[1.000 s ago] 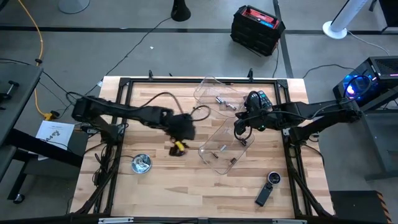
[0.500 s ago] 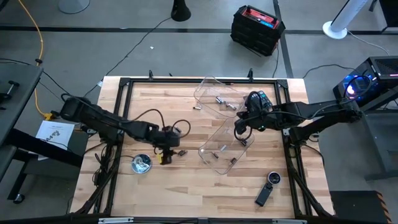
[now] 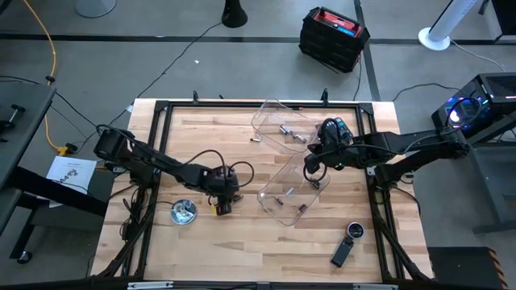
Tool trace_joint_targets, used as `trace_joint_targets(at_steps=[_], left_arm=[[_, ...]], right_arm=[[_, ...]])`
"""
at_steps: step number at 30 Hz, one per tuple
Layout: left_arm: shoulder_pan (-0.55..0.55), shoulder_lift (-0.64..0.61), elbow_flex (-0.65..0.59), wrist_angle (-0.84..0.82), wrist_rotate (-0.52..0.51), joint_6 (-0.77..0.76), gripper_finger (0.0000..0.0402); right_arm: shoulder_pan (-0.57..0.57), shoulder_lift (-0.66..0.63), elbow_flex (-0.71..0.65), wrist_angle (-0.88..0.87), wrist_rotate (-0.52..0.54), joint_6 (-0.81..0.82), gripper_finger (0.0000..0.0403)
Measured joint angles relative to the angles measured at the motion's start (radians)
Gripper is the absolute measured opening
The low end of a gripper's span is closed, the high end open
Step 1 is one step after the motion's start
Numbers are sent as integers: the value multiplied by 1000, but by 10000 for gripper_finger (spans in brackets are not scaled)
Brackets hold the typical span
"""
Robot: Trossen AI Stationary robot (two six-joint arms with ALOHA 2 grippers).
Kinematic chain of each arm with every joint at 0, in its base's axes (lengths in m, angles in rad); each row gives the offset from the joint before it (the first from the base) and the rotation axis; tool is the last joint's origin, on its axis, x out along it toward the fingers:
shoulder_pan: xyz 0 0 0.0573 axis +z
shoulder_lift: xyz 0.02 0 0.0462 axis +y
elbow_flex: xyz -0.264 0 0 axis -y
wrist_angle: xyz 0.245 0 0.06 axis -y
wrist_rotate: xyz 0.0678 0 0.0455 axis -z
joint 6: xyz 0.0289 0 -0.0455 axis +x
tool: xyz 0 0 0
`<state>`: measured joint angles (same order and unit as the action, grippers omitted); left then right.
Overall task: Sort batteries
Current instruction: Put the black battery into the bottom transparent bin
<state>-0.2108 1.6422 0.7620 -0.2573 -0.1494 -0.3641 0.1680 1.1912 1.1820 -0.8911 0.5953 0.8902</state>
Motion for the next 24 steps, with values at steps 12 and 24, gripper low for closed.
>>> trace_joint_targets(at_steps=[12, 24], left_arm=[[13, 39, 2, 22, -16, 101, 114], [157, -204, 20, 0, -58, 134, 8]], right_arm=[[0, 0, 0, -4, 8, 0, 0], [0, 0, 0, -5, 43, 19, 0]])
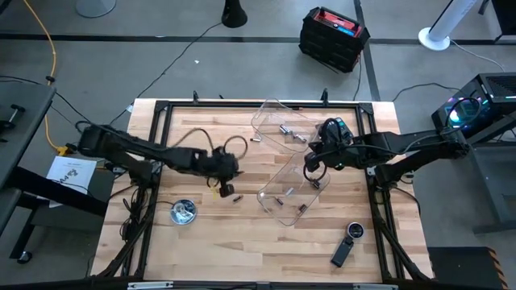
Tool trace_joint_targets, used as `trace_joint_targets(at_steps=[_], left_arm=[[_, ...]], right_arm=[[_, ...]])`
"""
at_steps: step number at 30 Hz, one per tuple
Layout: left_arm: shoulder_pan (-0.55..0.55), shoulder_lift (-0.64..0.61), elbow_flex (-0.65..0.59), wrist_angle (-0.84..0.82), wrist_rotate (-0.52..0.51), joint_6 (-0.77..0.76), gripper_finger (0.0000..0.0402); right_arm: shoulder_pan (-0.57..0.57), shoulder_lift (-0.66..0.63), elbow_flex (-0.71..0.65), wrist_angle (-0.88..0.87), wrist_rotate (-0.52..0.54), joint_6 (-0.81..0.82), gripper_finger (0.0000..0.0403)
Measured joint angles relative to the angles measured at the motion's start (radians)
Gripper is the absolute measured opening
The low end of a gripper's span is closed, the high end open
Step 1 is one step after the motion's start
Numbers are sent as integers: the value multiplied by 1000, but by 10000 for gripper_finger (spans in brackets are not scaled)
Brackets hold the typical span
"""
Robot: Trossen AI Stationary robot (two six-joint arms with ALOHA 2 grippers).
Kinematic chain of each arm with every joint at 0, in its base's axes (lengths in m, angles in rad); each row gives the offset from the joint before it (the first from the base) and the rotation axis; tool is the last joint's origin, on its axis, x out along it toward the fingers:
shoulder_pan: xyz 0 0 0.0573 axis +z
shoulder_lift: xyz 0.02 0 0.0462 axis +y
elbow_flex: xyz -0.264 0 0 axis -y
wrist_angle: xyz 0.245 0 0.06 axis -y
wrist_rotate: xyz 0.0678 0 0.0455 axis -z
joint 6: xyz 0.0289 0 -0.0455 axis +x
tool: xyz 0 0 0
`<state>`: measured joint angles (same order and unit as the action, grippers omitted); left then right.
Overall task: Sort batteries
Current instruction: Put the black battery into the bottom transparent bin
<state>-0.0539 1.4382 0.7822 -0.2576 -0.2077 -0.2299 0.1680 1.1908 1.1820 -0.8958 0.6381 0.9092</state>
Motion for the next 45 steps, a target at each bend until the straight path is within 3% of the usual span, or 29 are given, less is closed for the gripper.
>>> trace_joint_targets(at_steps=[6, 10, 13, 18, 24, 27, 35, 42, 45], left_arm=[[-8, -39, 63, 331, 221, 86, 8], [-22, 59, 130, 377, 254, 96, 18], [-37, 136, 207, 384, 279, 120, 52], [-53, 201, 343, 276, 330, 141, 130], [-35, 142, 441, -86, 328, 188, 189], [-39, 94, 373, -162, 324, 150, 194], [-118, 61, 51, 55, 183, -65, 195], [-152, 166, 9, 90, 69, -170, 190], [-152, 224, 9, 112, 69, -202, 188]], right_arm=[[-11, 0, 0, -3, 16, 33, 0], [-13, 0, 0, 0, 19, 35, 0], [-13, 0, 0, 3, 29, 40, 0], [-13, 1, 0, 2, 47, 61, 0], [-13, 1, 0, -5, 47, 58, 0], [-13, 1, 0, -10, 47, 55, 0], [-13, 1, 0, -43, 49, 58, 0], [-13, 1, 0, -50, 49, 54, 0], [-13, 1, 0, -50, 54, 53, 0]])
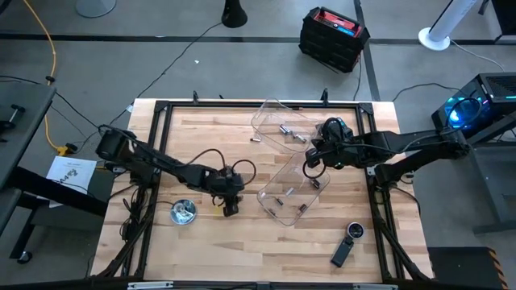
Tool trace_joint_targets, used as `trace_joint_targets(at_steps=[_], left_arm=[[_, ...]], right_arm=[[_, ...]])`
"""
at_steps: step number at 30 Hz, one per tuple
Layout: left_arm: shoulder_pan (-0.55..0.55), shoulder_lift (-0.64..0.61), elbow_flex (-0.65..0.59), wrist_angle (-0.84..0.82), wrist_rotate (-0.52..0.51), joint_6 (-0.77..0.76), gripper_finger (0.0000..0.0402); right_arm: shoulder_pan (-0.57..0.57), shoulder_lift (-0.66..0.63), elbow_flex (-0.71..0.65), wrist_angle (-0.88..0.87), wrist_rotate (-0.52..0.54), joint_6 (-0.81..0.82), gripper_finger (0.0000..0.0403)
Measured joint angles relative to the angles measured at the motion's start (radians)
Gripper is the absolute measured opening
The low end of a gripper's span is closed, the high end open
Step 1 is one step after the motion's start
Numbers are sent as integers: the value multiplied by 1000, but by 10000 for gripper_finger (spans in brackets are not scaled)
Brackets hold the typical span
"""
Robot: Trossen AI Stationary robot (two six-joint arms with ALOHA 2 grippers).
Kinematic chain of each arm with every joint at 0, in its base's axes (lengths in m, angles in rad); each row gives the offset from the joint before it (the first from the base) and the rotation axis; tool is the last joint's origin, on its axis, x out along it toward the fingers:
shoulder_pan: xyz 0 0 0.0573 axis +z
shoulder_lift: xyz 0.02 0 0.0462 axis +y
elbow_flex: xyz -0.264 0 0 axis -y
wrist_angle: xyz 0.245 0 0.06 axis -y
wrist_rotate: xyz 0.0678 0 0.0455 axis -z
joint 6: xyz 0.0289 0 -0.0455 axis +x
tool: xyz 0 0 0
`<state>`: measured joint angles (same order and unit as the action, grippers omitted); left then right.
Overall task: Sort batteries
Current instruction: Put the black battery into the bottom transparent bin
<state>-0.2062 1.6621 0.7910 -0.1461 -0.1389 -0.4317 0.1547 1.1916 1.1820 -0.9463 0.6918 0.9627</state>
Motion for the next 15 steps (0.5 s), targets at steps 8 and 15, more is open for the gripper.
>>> trace_joint_targets(at_steps=[8, 15], left_arm=[[-28, 102, 7, -23, -62, -84, 165], [10, 7, -6, -98, -127, -73, 21]], right_arm=[[0, 0, 0, -8, 1, 1, 0], [0, 0, 0, -15, 1, 1, 0]])
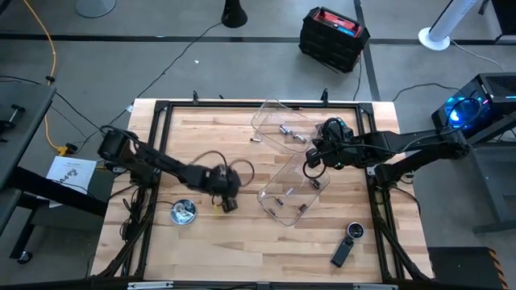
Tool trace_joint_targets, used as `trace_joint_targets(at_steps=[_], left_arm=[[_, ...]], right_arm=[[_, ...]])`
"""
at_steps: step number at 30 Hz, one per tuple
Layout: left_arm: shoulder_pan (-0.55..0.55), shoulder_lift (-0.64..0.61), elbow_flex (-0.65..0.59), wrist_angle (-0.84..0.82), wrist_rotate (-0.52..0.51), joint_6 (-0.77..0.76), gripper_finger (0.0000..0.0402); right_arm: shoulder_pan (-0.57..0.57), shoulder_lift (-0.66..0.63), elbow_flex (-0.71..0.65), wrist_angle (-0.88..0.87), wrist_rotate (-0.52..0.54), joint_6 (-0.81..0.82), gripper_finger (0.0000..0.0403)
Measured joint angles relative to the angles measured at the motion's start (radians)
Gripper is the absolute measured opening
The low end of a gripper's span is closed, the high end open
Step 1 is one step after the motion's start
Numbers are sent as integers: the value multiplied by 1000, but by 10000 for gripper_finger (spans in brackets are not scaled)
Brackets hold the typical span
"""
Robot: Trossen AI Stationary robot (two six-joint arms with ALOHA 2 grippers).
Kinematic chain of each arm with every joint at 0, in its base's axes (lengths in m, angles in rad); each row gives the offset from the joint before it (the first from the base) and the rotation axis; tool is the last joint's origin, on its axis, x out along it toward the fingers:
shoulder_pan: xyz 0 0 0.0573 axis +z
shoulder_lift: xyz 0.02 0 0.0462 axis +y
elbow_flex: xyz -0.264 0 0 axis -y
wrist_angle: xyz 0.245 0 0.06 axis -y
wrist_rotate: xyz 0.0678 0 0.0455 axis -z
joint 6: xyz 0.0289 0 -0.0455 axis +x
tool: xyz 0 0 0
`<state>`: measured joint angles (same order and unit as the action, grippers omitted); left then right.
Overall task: Sort batteries
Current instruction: Put the black battery into the bottom transparent bin
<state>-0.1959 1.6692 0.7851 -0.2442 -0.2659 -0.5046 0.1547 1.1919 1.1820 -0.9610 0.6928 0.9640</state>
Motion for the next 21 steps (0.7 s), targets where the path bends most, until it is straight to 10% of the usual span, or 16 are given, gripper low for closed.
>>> trace_joint_targets(at_steps=[5, 10, 21], left_arm=[[92, -177, 9, 69, -74, 145, 20], [163, -264, 10, 413, 66, 272, 16], [75, 41, 201, 583, 413, 219, 34]], right_arm=[[0, 0, 0, 0, 1, 4, 0], [0, 0, 0, 1, 4, 6, 0], [0, 0, 0, 9, 14, 26, 0]])
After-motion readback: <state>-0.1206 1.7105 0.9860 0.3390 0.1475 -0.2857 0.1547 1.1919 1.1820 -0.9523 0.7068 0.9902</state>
